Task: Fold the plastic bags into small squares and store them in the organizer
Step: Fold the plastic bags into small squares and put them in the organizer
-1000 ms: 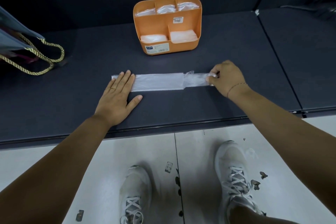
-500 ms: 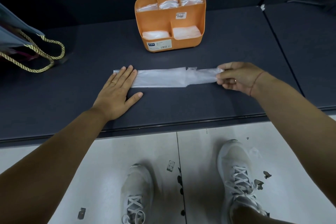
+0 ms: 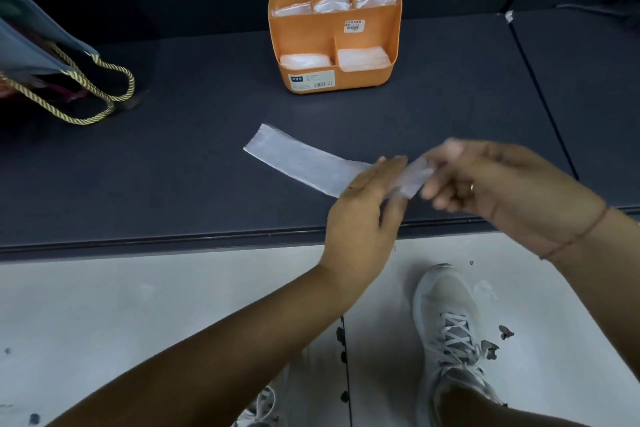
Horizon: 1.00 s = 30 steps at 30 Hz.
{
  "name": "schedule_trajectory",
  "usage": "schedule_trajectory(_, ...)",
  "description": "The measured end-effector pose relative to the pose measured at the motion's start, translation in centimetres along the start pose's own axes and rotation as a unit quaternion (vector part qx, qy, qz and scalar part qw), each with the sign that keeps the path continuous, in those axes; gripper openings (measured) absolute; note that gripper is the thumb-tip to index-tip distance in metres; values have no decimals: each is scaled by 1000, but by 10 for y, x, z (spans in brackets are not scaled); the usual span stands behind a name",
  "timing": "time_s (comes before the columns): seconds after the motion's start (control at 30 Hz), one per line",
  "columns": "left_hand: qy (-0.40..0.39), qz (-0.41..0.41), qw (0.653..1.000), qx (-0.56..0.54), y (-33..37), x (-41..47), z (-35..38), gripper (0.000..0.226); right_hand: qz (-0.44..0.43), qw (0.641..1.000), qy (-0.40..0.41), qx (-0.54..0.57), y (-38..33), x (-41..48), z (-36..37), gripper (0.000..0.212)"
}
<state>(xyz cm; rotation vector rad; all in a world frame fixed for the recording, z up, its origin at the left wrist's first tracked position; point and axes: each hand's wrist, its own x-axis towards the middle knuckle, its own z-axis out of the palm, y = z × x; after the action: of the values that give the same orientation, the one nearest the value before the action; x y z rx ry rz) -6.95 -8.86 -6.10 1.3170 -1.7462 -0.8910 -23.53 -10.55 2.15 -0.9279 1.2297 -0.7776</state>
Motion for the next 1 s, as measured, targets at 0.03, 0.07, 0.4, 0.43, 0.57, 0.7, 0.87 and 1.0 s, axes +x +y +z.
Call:
schedule_trajectory(0.03, -9, -25, 999, -44, 7, 0, -7, 30, -25, 999, 5, 22, -2, 5, -3, 36)
schedule_trajectory(0.07, -16, -58, 995, -83, 11, 2, -13, 27, -42, 998, 6, 36, -1, 14, -8, 33)
schedule_trajectory(0.4, 46, -291, 868, -399, -5, 37, -68, 25, 51, 965, -229, -113, 40, 103, 22, 35)
schedule_trajectory(0.43, 57, -302, 863, -402, -12, 39, -71, 25, 51, 966, -209, -145, 42, 104, 26, 26)
schedule_trajectory(0.57, 90, -368, 851, -364, -45, 46, -77, 23, 31, 963, -96, -251, 52, 99, 40, 13)
schedule_trajectory(0.7, 136, -405, 851, -306, -68, 54, -87, 17, 3, 954, -32, -297, 59, 94, 48, 15)
schedule_trajectory(0.87, 191, -385, 868, -249, -79, 63, -94, 14, -21, 954, 45, -296, 72, 93, 51, 11)
schedule_trajectory(1.0, 268, -234, 934, -37, -79, 52, -95, 29, -26, 949, 48, -311, 74, 93, 52, 13)
